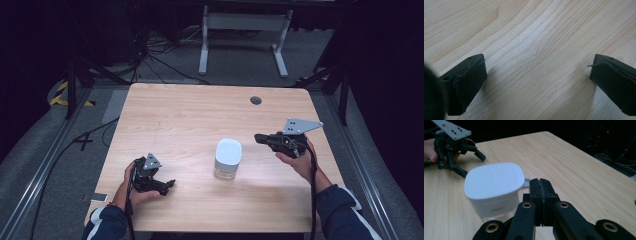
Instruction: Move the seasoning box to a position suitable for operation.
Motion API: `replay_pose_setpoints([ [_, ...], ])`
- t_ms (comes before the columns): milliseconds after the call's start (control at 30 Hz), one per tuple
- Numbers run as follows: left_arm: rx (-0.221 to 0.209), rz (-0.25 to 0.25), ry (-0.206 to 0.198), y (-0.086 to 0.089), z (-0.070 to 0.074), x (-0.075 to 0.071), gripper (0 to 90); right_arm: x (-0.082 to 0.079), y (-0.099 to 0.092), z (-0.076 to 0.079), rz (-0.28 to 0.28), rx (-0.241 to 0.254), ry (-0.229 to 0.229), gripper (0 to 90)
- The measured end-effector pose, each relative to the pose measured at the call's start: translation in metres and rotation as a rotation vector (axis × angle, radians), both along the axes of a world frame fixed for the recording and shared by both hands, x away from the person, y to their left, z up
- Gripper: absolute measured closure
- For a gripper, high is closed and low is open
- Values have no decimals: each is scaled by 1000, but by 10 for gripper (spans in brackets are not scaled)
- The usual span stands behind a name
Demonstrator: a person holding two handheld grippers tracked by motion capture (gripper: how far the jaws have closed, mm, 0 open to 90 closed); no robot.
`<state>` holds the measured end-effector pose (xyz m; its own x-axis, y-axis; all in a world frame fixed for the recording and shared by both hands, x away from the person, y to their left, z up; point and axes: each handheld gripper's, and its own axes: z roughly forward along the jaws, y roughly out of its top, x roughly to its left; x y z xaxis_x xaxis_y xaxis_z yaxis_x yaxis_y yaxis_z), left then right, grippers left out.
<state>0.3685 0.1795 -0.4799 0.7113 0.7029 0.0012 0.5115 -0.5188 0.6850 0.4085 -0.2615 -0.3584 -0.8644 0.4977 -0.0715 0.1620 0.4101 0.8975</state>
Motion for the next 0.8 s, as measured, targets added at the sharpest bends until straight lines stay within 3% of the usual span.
replay_pose_setpoints([
  [133, -15, 6, 18, -1, 0, -1, 11, 6, 14, -1, 27, -4, 4, 897],
  [333, -15, 8, 11, -1, -1, -1, 12, 13, 34, -1, 81, -10, 1, 898],
  [800, -21, 25, 6, -2, -1, -4, 27, 21, 63, -8, 139, -54, 19, 898],
])
